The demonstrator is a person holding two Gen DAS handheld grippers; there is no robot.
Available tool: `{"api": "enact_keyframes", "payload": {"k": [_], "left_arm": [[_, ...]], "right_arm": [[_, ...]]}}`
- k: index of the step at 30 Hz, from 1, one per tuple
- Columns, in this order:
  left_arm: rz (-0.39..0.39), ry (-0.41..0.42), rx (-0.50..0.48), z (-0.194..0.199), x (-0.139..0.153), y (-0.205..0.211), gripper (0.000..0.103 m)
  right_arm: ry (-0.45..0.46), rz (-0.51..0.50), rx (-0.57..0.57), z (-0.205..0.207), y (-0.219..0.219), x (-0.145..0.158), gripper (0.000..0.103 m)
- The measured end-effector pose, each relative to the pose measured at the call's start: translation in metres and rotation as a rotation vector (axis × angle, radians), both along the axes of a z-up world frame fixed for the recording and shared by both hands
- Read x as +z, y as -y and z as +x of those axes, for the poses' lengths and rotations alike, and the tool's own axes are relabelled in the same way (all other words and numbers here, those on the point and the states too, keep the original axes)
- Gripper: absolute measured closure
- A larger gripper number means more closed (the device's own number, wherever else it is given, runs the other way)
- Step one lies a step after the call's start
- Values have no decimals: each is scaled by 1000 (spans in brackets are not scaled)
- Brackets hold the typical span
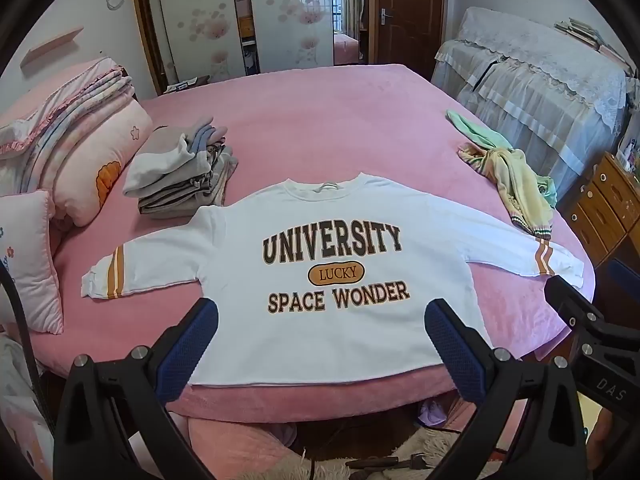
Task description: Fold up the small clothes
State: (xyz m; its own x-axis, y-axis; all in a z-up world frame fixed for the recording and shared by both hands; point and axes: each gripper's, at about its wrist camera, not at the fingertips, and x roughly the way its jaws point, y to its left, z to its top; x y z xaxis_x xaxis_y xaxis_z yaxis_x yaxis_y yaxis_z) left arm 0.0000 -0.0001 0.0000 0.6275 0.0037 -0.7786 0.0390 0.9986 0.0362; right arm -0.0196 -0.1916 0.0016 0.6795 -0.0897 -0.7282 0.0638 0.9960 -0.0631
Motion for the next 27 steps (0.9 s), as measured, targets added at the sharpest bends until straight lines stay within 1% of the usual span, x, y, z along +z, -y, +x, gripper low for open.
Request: {"api": "enact_keyframes", "payload": {"k": [2, 8, 16, 23, 25, 27], "left_arm": [[-1, 0, 3, 0, 0, 0, 0], [-35, -16, -1, 2, -2, 0, 0], [-64, 27, -6, -4, 7, -5, 0], [-82, 21, -12, -1, 7, -6, 0], [-94, 21, -17, 0, 7, -6, 0], [-101, 20, -18, 1, 7, -6, 0]], "right_arm": [[3, -2, 0, 0, 0, 0, 0], [1, 0, 1, -1, 0, 0, 0], [6, -1, -1, -2, 1, 4, 0], [12, -2, -5, -5, 5, 1, 0], [21, -6, -6, -5, -2, 8, 0], [31, -12, -5, -4, -5, 9, 0]]}}
